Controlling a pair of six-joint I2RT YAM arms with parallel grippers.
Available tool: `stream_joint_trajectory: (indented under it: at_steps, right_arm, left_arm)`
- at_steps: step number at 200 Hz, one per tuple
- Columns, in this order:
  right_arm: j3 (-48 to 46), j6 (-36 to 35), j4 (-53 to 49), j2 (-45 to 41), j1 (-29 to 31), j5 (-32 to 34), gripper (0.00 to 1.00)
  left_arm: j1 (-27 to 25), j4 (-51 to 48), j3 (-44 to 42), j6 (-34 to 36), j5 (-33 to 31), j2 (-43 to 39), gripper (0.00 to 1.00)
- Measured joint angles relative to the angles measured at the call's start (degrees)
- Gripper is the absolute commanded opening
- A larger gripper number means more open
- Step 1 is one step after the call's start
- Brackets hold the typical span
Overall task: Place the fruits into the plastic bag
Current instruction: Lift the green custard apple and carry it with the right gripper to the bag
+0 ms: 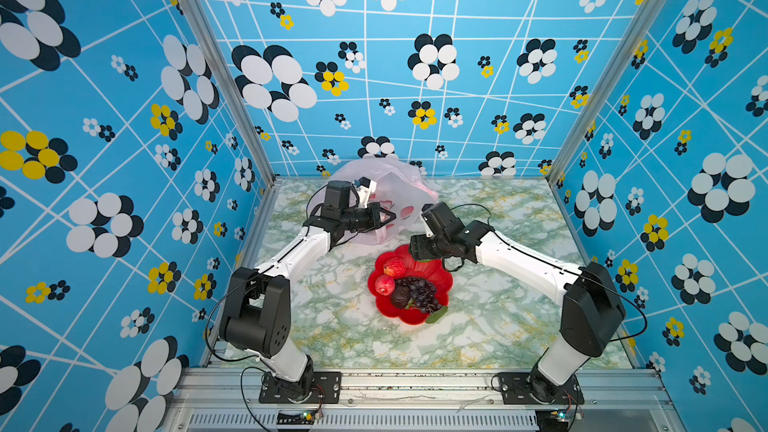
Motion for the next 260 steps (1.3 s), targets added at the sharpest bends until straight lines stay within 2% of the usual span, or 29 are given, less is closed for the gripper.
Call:
stream_joint_trajectory:
  at_steps: [53, 105, 141, 179, 260]
  right_arm:
    - [-0.8, -3.4, 4.5, -8.3, 0.0, 3.7, 0.54]
    - [0.2, -7.7, 8.3, -8.8, -0.3, 6.3, 0.54]
    - [6.9, -9.6, 9.8, -3.1, -1.4, 6.3, 0.54]
    - [15.4, -9.4, 11.1, 5.4, -3.3, 3.4, 0.53]
    - [29.2, -2.5, 12.1, 21.8, -7.1, -5.6, 0.5]
  left_arm:
    - [-0.1, 0.0, 0.0, 0.0, 0.0, 0.1, 0.0]
    - [-0.2, -0.2, 0.0, 0.0, 0.0, 0.4, 0.0]
    - [-0.3, -0.2, 0.0, 0.0, -0.2, 0.4, 0.0]
    - [-0.3, -0.4, 0.0, 0.1, -0.4, 0.4, 0.0]
    - [-0.5, -1.7, 0.0, 0.9, -1.1, 0.4, 0.0]
